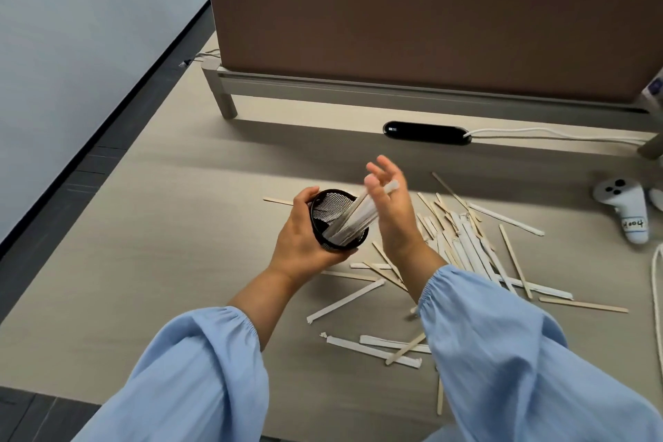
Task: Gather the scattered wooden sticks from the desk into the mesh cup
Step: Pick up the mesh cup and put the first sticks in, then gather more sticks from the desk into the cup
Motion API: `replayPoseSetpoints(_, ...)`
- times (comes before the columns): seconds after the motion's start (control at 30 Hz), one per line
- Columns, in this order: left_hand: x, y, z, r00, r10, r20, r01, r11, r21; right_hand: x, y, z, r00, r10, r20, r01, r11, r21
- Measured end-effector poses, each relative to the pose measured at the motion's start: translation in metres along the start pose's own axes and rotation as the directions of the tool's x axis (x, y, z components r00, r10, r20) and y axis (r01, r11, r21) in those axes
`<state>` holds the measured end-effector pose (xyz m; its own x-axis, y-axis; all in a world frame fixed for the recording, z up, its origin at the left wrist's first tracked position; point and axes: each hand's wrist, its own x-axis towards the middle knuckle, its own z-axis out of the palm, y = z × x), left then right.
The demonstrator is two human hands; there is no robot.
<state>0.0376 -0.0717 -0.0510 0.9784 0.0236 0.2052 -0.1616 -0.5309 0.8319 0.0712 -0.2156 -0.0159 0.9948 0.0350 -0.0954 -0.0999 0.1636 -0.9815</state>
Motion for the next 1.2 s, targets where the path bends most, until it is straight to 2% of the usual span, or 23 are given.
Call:
replayPoseSetpoints(0.07, -0.001, -0.002, -0.003, 0.999, 0.048, -0.005, -0.048, 0.997, 0.066, 0.005, -0.005, -0.002, 0.994, -0.053, -0.097, 0.052, 0.998, -0.018)
replayPoseSetpoints(0.1, -0.001, -0.002, -0.004, 0.997, 0.072, -0.006, -0.071, 0.993, 0.093, 0.008, -0.005, -0.002, 0.993, -0.061, -0.096, 0.055, 0.996, -0.068)
replayPoseSetpoints(0.2, 0.000, -0.002, -0.006, 0.994, 0.108, -0.015, -0.105, 0.984, 0.142, 0.011, 0.004, 0.001, 0.990, 0.060, 0.124, -0.002, 0.909, -0.416)
replayPoseSetpoints(0.27, 0.000, -0.005, -0.007, 0.993, 0.110, -0.034, -0.103, 0.979, 0.174, 0.008, 0.009, 0.003, 0.974, 0.117, 0.194, -0.006, 0.869, -0.495)
replayPoseSetpoints(0.33, -0.001, -0.010, -0.010, 0.993, 0.089, -0.074, -0.074, 0.980, 0.183, 0.007, 0.009, 0.003, 0.988, 0.081, 0.133, -0.021, 0.917, -0.399)
replayPoseSetpoints(0.37, -0.003, -0.012, -0.013, 0.992, 0.073, -0.102, -0.053, 0.981, 0.186, 0.008, 0.012, 0.001, 0.997, 0.046, 0.060, -0.019, 0.920, -0.392)
replayPoseSetpoints(0.4, -0.005, -0.016, -0.016, 0.989, 0.061, -0.135, -0.034, 0.981, 0.193, 0.008, 0.016, -0.003, 1.000, 0.018, -0.004, -0.018, 0.890, -0.455)
replayPoseSetpoints(0.47, -0.008, -0.022, -0.021, 0.980, 0.044, -0.195, -0.002, 0.977, 0.213, 0.009, 0.028, -0.013, 1.000, 0.031, 0.000, -0.022, 0.717, -0.697)
replayPoseSetpoints(0.53, -0.013, -0.026, -0.024, 0.972, 0.023, -0.234, 0.032, 0.973, 0.228, 0.002, 0.042, -0.019, 0.953, 0.244, 0.182, 0.033, 0.514, -0.857)
replayPoseSetpoints(0.6, -0.017, -0.027, -0.025, 0.971, 0.004, -0.238, 0.052, 0.972, 0.229, -0.009, 0.054, -0.019, 0.827, 0.457, 0.327, 0.151, 0.380, -0.913)
replayPoseSetpoints(0.63, -0.019, -0.027, -0.025, 0.972, -0.002, -0.234, 0.058, 0.971, 0.230, -0.014, 0.059, -0.018, 0.790, 0.495, 0.360, 0.215, 0.326, -0.921)
replayPoseSetpoints(0.77, -0.029, -0.025, -0.023, 0.972, 0.009, -0.235, 0.050, 0.968, 0.246, -0.024, 0.078, -0.019, 0.769, 0.467, 0.437, 0.415, 0.155, -0.896)
replayPoseSetpoints(1.0, -0.049, -0.019, -0.013, 0.968, 0.041, -0.249, 0.032, 0.959, 0.282, -0.031, 0.077, -0.035, 0.773, 0.461, 0.437, 0.444, 0.100, -0.891)
replayPoseSetpoints(1.13, -0.061, -0.018, -0.007, 0.955, 0.036, -0.294, 0.058, 0.950, 0.307, -0.037, 0.067, -0.047, 0.807, 0.460, 0.371, 0.305, 0.213, -0.928)
replayPoseSetpoints(1.2, -0.066, -0.015, -0.003, 0.948, 0.032, -0.316, 0.069, 0.951, 0.302, -0.045, 0.064, -0.055, 0.796, 0.480, 0.369, 0.274, 0.257, -0.927)
